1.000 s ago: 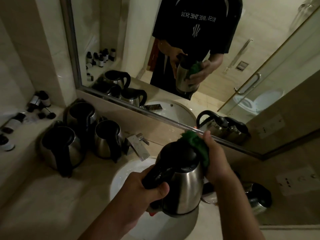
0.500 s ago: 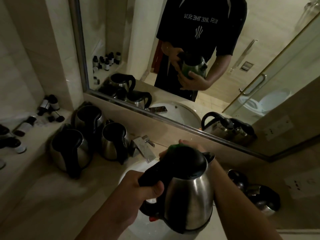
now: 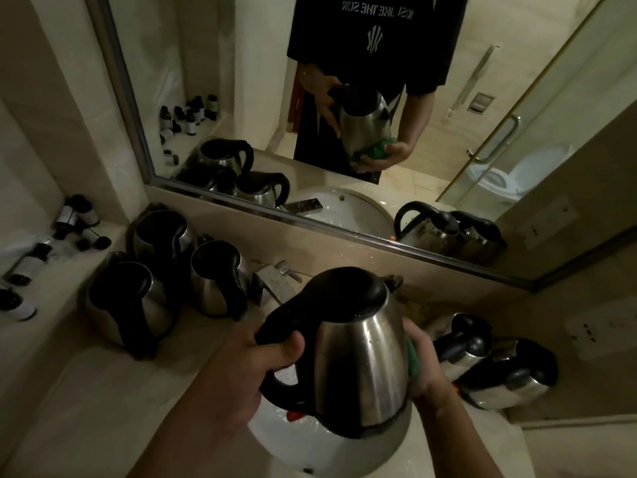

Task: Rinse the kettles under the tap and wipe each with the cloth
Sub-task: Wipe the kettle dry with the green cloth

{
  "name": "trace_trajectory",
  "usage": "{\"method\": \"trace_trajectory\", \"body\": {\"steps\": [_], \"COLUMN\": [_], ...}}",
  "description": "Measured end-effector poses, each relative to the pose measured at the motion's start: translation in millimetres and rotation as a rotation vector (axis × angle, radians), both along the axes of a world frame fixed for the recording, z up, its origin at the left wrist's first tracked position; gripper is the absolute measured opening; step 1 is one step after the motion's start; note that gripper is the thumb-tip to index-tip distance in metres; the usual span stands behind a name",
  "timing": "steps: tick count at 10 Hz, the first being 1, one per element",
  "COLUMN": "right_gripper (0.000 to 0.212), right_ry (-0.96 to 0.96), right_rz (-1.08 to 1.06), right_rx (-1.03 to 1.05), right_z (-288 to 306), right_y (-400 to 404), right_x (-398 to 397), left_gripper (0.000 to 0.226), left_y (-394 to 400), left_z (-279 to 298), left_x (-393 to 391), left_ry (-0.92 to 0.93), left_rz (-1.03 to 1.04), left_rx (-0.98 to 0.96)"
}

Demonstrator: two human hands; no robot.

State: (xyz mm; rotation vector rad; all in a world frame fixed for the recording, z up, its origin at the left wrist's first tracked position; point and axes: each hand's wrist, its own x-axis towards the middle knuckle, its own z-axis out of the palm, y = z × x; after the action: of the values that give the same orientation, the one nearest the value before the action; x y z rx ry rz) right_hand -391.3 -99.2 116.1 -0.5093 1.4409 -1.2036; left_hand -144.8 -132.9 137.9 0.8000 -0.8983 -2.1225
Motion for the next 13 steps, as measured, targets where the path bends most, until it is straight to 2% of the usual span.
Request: {"method": "trace_trajectory", "body": {"steps": [1, 2, 3, 4, 5, 6, 7, 8, 9, 10, 11, 12, 13], "right_gripper": [0.031, 0.041, 0.040, 0.052, 0.057, 0.050, 0.056, 0.061, 0.058, 0.060, 0.064, 0.063, 0.061], "right_ry": [-0.005, 0.057, 0.265, 0.449, 0.526, 0.562, 0.963, 1.498, 1.669, 1.830, 1.762, 1.602, 1.357], "right_rz": [-0.070, -0.105, -0.145, -0.091, -0.050, -0.069, -0.063, -0.028, -0.012, 0.069, 0.031, -0.055, -0.135], "right_rx": [-0.051, -0.136, -0.260, -0.289, -0.330, -0.357, -0.325, -0.490, -0.637, -0.692, -0.719, -0.763, -0.690], "right_z": [-10.3, -11.1, -6.6, 18.6, 52.6, 72.0, 73.4, 58.0, 27.1, -18.7, -54.0, -69.5, -81.6], "right_y": [8.7, 12.4, 18.3, 17.6, 5.3, -10.8, -11.9, -8.0, -1.5, 16.9, 32.7, 47.8, 73.2], "right_x": [-9.3, -8.4, 8.9, 26.9, 32.2, 39.2, 62.6, 81.6, 77.6, 63.6, 51.3, 40.8, 33.6], "left_gripper": [0.064, 0.052, 0.041, 0.034, 0.037, 0.048, 0.079, 0.051, 0.025, 0.036, 0.036, 0.042, 0.044], "left_y": [-9.7, -19.4, -21.6, -18.5, -10.5, -7.2, -12.8, -18.1, -18.9, -16.9, -18.8, -14.9, -0.8], "left_z": [-3.7, -0.1, 10.5, 16.0, 21.8, 22.2, 21.4, 21.3, 20.9, 25.7, 22.1, 11.3, 3.8], "left_x": [-3.7, -9.1, -15.4, -21.3, -26.7, -29.1, -30.6, -33.9, -35.0, -39.8, -38.9, -35.6, -40.3], "left_ry": [-0.065, -0.061, -0.034, -0.052, -0.141, -0.135, -0.106, -0.017, 0.011, -0.021, -0.061, -0.088, -0.161], "left_rz": [0.018, 0.097, 0.129, 0.169, 0.151, 0.135, 0.136, 0.130, 0.112, 0.097, 0.124, 0.078, 0.013], "left_rx": [-0.120, -0.093, -0.076, -0.049, -0.147, -0.139, -0.091, 0.004, 0.027, -0.024, -0.008, 0.010, 0.016]}}
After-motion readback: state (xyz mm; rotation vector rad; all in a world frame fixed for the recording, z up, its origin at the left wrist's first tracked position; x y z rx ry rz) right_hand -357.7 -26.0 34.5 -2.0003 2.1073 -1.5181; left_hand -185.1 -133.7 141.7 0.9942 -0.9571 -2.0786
